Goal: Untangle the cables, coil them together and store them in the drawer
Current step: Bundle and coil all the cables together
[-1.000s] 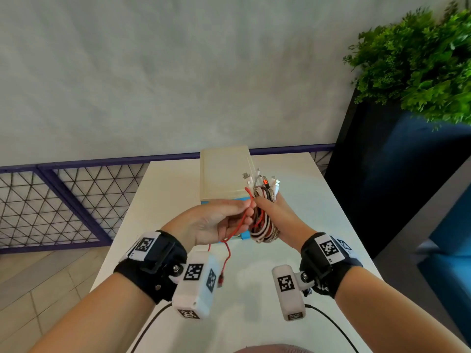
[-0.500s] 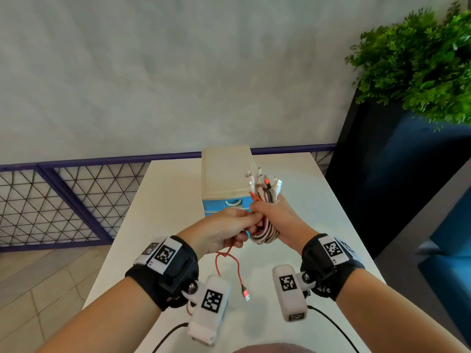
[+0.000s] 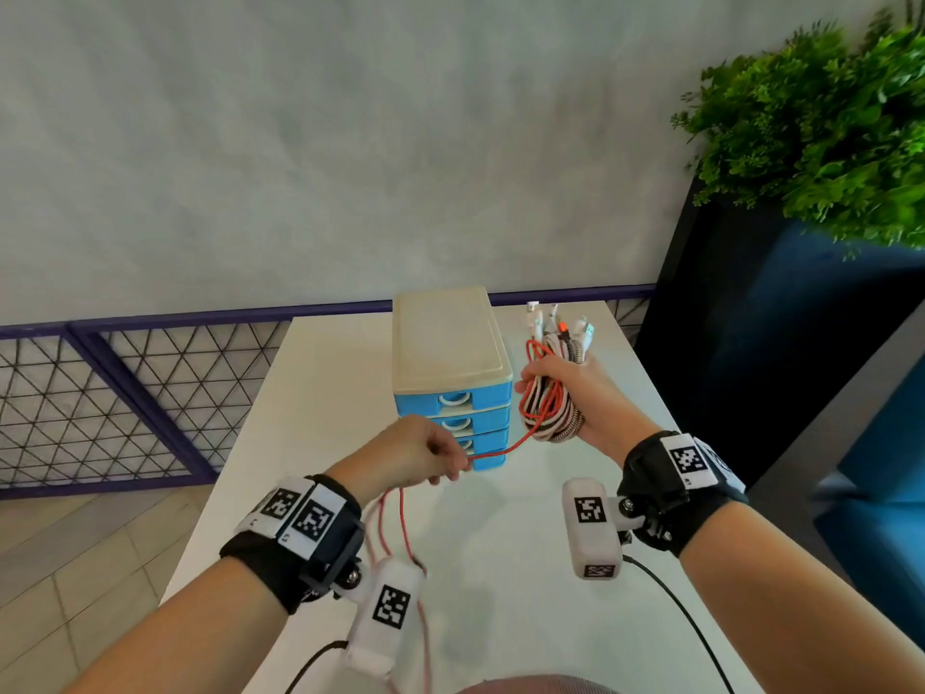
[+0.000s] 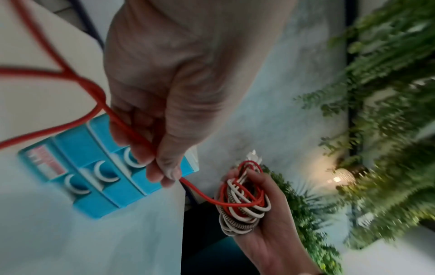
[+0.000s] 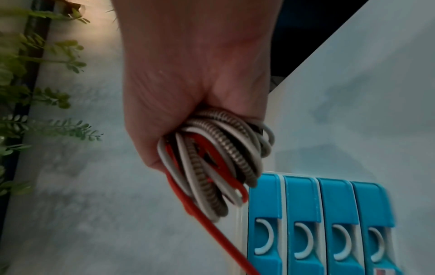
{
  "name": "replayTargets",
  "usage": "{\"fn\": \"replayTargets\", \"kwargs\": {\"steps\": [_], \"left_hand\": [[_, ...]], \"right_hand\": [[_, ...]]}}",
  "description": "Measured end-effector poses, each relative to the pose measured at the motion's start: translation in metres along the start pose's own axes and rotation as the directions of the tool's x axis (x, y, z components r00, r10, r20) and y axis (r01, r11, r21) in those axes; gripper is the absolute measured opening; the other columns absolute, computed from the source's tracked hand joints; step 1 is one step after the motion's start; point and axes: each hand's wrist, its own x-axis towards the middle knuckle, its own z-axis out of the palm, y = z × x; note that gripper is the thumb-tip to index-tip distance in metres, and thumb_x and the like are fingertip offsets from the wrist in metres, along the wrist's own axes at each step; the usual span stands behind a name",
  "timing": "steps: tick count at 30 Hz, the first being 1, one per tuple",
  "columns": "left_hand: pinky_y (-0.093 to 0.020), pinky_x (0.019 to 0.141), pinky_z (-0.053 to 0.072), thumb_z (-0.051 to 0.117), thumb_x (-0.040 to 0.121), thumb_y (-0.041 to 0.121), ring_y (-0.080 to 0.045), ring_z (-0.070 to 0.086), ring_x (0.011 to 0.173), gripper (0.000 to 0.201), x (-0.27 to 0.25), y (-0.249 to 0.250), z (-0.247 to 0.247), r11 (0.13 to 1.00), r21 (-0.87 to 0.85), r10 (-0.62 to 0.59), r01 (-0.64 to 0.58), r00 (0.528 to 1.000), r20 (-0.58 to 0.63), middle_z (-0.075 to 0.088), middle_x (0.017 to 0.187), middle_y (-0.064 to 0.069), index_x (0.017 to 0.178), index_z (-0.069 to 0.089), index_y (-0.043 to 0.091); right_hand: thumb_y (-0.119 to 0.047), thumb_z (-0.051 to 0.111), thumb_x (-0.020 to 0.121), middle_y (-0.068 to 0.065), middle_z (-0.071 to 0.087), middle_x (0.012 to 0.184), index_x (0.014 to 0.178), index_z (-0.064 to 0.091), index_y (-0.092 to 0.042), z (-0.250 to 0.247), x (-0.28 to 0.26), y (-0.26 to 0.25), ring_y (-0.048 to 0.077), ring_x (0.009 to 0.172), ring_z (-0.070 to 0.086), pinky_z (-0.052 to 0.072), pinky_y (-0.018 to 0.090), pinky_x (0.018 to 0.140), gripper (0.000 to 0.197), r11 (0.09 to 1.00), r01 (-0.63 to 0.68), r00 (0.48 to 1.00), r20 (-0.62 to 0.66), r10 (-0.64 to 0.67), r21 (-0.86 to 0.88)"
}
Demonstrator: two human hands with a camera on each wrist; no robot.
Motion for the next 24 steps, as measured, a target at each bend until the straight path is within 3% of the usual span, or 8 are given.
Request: {"fn": "replayTargets", "kwargs": {"steps": [3, 7, 12, 14, 17, 19, 21, 24], "left_hand": [[-0.010, 0.051, 0.038, 0.068, 0.083, 0.016, 0.003, 0.053, 0.045, 0.014, 0.003, 0.010, -0.006, 0.995, 0.035, 0.102, -0.097, 0.979, -0.175, 0.063, 0.054, 0.014, 0.071, 0.070, 0.024], [-0.006, 0.051, 0.037, 0.068, 0.084, 0.018, 0.008, 0.053, 0.049, 0.008, 0.006, 0.022, -0.010, 0.978, 0.067, 0.210, -0.199, 0.920, -0.331, 0.062, 0.061, 0.016, 0.080, 0.074, 0.017], [-0.001, 0.058, 0.038, 0.065, 0.086, 0.016, 0.014, 0.057, 0.061, 0.009, 0.008, 0.026, -0.005, 0.956, 0.036, 0.276, -0.290, 0.857, -0.436, 0.063, 0.067, 0.018, 0.081, 0.072, 0.019], [-0.002, 0.060, 0.041, 0.065, 0.087, 0.017, 0.011, 0.059, 0.064, 0.007, 0.009, 0.023, 0.000, 0.952, 0.015, 0.276, -0.306, 0.835, -0.477, 0.066, 0.072, 0.013, 0.084, 0.071, 0.018], [-0.014, 0.059, 0.047, 0.069, 0.084, 0.022, -0.001, 0.060, 0.065, 0.008, 0.008, 0.020, 0.005, 0.956, -0.014, 0.242, -0.293, 0.816, -0.525, 0.066, 0.076, 0.006, 0.088, 0.068, 0.015], [-0.021, 0.050, 0.046, 0.066, 0.086, 0.029, -0.005, 0.055, 0.052, 0.019, 0.008, 0.018, 0.002, 0.971, -0.056, 0.180, -0.234, 0.859, -0.480, 0.061, 0.068, 0.004, 0.086, 0.062, 0.011], [-0.023, 0.046, 0.038, 0.053, 0.094, 0.036, -0.005, 0.042, 0.039, 0.032, 0.006, 0.014, -0.004, 0.980, -0.151, 0.070, -0.128, 0.938, -0.339, 0.051, 0.054, 0.007, 0.076, 0.062, 0.010], [-0.024, 0.048, 0.028, 0.038, 0.101, 0.034, -0.007, 0.026, 0.040, 0.036, -0.003, 0.002, -0.017, 0.819, -0.572, -0.108, 0.047, 0.991, -0.073, 0.034, 0.049, 0.008, 0.074, 0.053, 0.016]], "right_hand": [[-0.003, 0.065, 0.083, 0.015, 0.071, 0.080, 0.095, 0.061, -0.002, 0.007, -0.004, -0.002, 0.024, 0.071, 0.068, 0.058, 0.034, 0.067, 0.013, 0.988, 0.005, 0.994, 0.110, 0.013, -0.155], [-0.007, 0.072, 0.076, 0.020, 0.072, 0.088, 0.099, 0.062, -0.004, 0.019, -0.004, 0.005, 0.027, 0.078, 0.070, 0.058, 0.037, 0.075, 0.025, 0.947, 0.016, 0.984, 0.175, 0.043, -0.321], [-0.007, 0.068, 0.078, 0.025, 0.070, 0.101, 0.113, 0.060, -0.001, 0.029, -0.009, 0.014, 0.034, 0.093, 0.070, 0.057, 0.042, 0.085, 0.036, 0.979, -0.045, 0.957, 0.272, 0.099, -0.197], [-0.003, 0.064, 0.083, 0.023, 0.070, 0.095, 0.112, 0.060, 0.002, 0.031, -0.012, 0.016, 0.031, 0.088, 0.070, 0.057, 0.040, 0.082, 0.030, 0.987, -0.067, 0.947, 0.303, 0.110, -0.146], [-0.002, 0.062, 0.085, 0.016, 0.069, 0.079, 0.099, 0.064, -0.002, 0.032, -0.015, 0.016, 0.023, 0.070, 0.068, 0.056, 0.033, 0.067, 0.014, 0.983, -0.080, 0.946, 0.299, 0.127, -0.164], [-0.003, 0.063, 0.086, 0.009, 0.068, 0.070, 0.097, 0.062, -0.005, 0.030, -0.015, 0.016, 0.018, 0.061, 0.066, 0.054, 0.028, 0.060, 0.011, 0.980, -0.073, 0.957, 0.263, 0.121, -0.184], [-0.004, 0.063, 0.087, 0.006, 0.066, 0.067, 0.100, 0.058, -0.006, 0.023, -0.013, 0.015, 0.017, 0.057, 0.065, 0.054, 0.028, 0.057, 0.015, 0.985, -0.064, 0.977, 0.191, 0.095, -0.162], [-0.006, 0.064, 0.087, 0.010, 0.065, 0.070, 0.105, 0.055, -0.005, 0.005, -0.006, 0.014, 0.020, 0.056, 0.065, 0.057, 0.033, 0.060, 0.020, 0.987, -0.046, 0.997, 0.046, 0.054, -0.153]]}}
